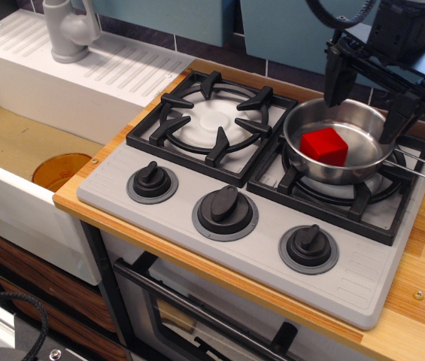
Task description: Put redcube in pan and put pan on stove
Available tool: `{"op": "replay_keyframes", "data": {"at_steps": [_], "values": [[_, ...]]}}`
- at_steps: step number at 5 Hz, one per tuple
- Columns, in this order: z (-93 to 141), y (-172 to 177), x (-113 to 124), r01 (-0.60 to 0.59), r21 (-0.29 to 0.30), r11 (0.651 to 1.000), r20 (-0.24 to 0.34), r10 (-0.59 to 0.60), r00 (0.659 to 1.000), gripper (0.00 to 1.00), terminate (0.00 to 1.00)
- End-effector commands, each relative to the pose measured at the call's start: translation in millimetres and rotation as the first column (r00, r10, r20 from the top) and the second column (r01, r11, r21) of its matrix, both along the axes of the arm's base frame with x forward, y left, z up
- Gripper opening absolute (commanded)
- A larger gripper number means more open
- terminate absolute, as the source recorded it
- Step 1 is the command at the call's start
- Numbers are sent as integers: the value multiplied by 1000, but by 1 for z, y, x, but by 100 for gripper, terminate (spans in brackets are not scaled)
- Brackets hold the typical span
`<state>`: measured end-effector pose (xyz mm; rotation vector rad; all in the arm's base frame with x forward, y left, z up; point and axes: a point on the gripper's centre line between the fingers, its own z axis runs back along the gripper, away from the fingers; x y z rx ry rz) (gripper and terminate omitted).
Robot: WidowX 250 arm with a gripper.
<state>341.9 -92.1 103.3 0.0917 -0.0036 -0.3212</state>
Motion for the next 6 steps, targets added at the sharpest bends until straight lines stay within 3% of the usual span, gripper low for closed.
{"op": "replay_keyframes", "data": {"at_steps": [1, 2, 3, 6], "values": [[61, 38, 13, 60, 27, 998, 139, -63, 988, 100, 0], [68, 58, 18, 70, 48, 996, 156, -77, 985, 100, 0], [59, 70, 23, 82, 38, 996, 174, -87, 981, 100, 0], [6, 74, 31, 87, -12, 996, 251, -81, 965, 100, 0]]}}
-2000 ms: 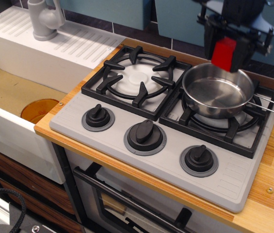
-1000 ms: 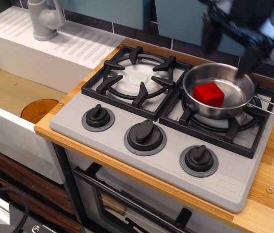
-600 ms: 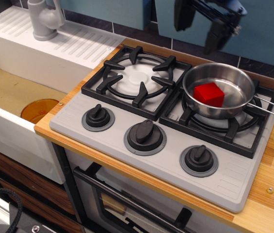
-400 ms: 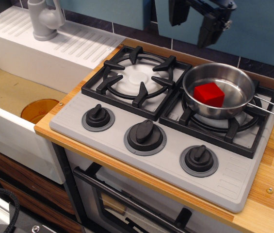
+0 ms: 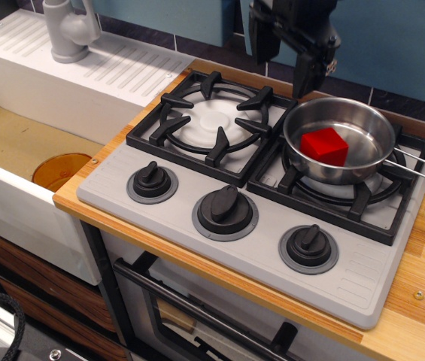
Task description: Put redcube in pan and put pan on stove
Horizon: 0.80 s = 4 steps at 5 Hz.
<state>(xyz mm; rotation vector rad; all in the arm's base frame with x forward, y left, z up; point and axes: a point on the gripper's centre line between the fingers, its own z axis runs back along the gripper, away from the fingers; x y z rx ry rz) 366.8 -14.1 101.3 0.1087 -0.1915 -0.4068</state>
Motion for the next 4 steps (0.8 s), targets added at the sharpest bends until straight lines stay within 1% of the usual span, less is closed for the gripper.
{"op": "replay_keyframes", "data": {"at_steps": [1, 2, 3, 4], "values": [[-3, -11, 1, -19, -34, 999, 74, 21, 997, 100, 0], [-16, -17, -1, -26, -49, 998, 96, 30, 995, 100, 0], [-33, -21, -3, -23, -70, 997, 106, 30, 994, 100, 0], [-39, -22, -7, -22, -83, 996, 105, 30, 994, 100, 0]]}}
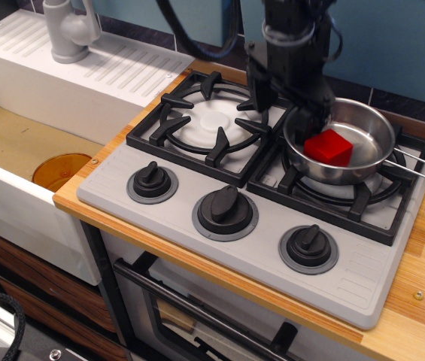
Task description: Put redcube in pan and put pan on stove
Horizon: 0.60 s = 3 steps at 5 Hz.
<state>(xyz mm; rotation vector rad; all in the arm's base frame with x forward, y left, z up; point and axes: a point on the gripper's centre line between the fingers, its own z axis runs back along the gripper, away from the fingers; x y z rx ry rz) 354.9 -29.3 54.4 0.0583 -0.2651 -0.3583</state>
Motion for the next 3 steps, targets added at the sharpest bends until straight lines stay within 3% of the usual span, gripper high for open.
{"op": "replay_keyframes", "data": {"at_steps": [1, 2, 3], "values": [[3, -10, 1, 12, -20, 1000, 43, -11, 999, 100, 0], [2, -14, 2, -9, -12, 1000, 24, 9, 1000, 0, 0], [6, -15, 2, -10, -11, 1000, 13, 10, 1000, 0, 0]]}}
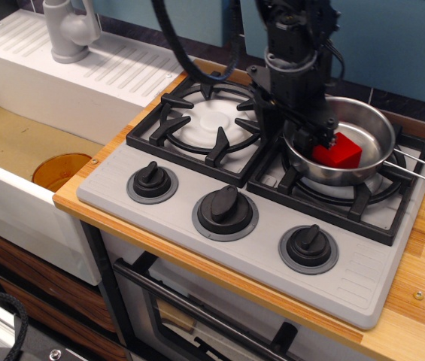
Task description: Put redcube in pan and put pan on stove
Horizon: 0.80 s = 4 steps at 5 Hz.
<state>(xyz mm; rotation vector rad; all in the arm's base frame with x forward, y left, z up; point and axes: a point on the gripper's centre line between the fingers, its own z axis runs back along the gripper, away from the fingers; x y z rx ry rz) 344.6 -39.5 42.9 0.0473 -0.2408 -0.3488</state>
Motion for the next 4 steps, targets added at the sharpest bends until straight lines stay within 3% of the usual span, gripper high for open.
{"op": "replay_keyframes", "data": {"at_steps": [1, 3, 4], "values": [[24, -5, 13, 2, 1, 1000, 21, -2, 1000, 0, 0], [47, -8, 6, -18, 21, 1000, -22, 19, 1000, 0, 0], [70, -13, -4, -36, 42, 998, -54, 38, 998, 0, 0]]}}
